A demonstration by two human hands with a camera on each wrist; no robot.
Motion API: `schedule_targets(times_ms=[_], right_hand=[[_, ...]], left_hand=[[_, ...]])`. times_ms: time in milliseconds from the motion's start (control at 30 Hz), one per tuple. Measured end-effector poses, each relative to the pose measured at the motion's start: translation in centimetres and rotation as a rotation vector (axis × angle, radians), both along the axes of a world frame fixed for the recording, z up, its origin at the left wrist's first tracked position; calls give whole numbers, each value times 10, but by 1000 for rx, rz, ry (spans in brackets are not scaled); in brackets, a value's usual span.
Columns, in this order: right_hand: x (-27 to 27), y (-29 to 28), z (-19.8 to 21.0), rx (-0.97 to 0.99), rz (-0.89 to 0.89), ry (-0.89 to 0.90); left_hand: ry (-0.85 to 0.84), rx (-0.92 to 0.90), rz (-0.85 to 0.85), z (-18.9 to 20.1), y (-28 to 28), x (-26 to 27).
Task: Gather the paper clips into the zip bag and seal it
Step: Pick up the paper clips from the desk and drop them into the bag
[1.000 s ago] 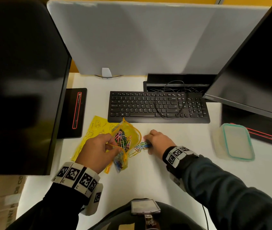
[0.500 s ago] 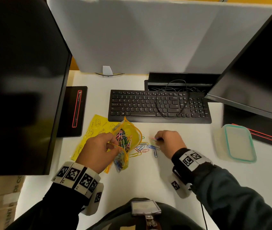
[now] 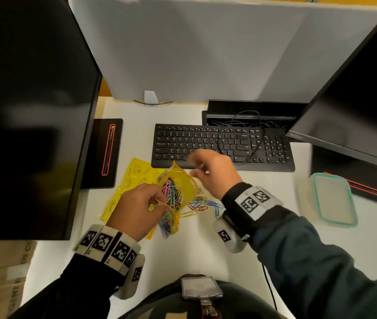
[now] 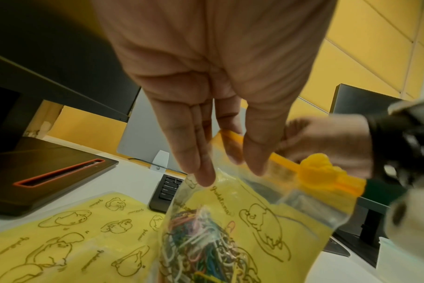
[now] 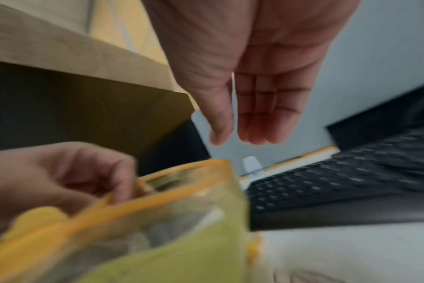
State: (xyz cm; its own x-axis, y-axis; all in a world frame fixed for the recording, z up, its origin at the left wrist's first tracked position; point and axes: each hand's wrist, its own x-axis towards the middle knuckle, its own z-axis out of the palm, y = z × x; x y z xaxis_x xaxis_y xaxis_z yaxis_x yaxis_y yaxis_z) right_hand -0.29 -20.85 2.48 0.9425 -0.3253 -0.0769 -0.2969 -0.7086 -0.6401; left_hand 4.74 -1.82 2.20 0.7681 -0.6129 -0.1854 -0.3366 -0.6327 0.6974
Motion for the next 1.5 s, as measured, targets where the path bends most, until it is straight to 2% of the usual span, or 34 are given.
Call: schedule_targets(times_ms=[67, 133, 200, 433, 500, 633, 733, 833, 900, 1000, 1067, 1267, 1300, 1333, 1400, 1500], right_hand=[[-15, -19, -17, -72, -132, 204], [-36, -26, -37, -125, -111, 498], [-53, -23, -52, -134, -75, 619], [-46, -11, -76, -26, -92, 403], [-40, -11, -79, -59, -54, 359], [-38, -3, -84, -150, 279, 391], [-46, 6, -94, -291, 542, 440], [-56, 9, -92, -376, 596, 521], [-61, 11, -90, -349, 582, 464], [-61, 19, -90, -461, 720, 355], [-63, 23, -93, -499, 799, 399], [-71, 6, -84, -536, 698, 543], [-69, 4, -79, -533, 650, 543], [-65, 3, -76, -541, 587, 455], [-50, 5, -71, -450, 514, 334], [-25, 9, -64, -330, 442, 431]], left_hand=[[-3, -3, 5, 0, 1, 1], [-4, -3, 4, -1, 1, 1], [3, -17, 9, -1, 1, 1], [23, -29, 93, -5, 12, 8], [25, -22, 114, -5, 16, 10], [6, 5, 143, -4, 21, 12], [21, -3, 156, -4, 20, 12], [34, -16, 159, -5, 19, 11], [40, -16, 161, -6, 18, 11], [44, -16, 160, -5, 18, 12], [41, -8, 152, -4, 19, 13], [30, 7, 143, -4, 19, 14], [31, 7, 142, -4, 19, 14], [33, 6, 143, -4, 18, 15], [39, 0, 144, -4, 17, 15], [40, 4, 133, -4, 15, 13]])
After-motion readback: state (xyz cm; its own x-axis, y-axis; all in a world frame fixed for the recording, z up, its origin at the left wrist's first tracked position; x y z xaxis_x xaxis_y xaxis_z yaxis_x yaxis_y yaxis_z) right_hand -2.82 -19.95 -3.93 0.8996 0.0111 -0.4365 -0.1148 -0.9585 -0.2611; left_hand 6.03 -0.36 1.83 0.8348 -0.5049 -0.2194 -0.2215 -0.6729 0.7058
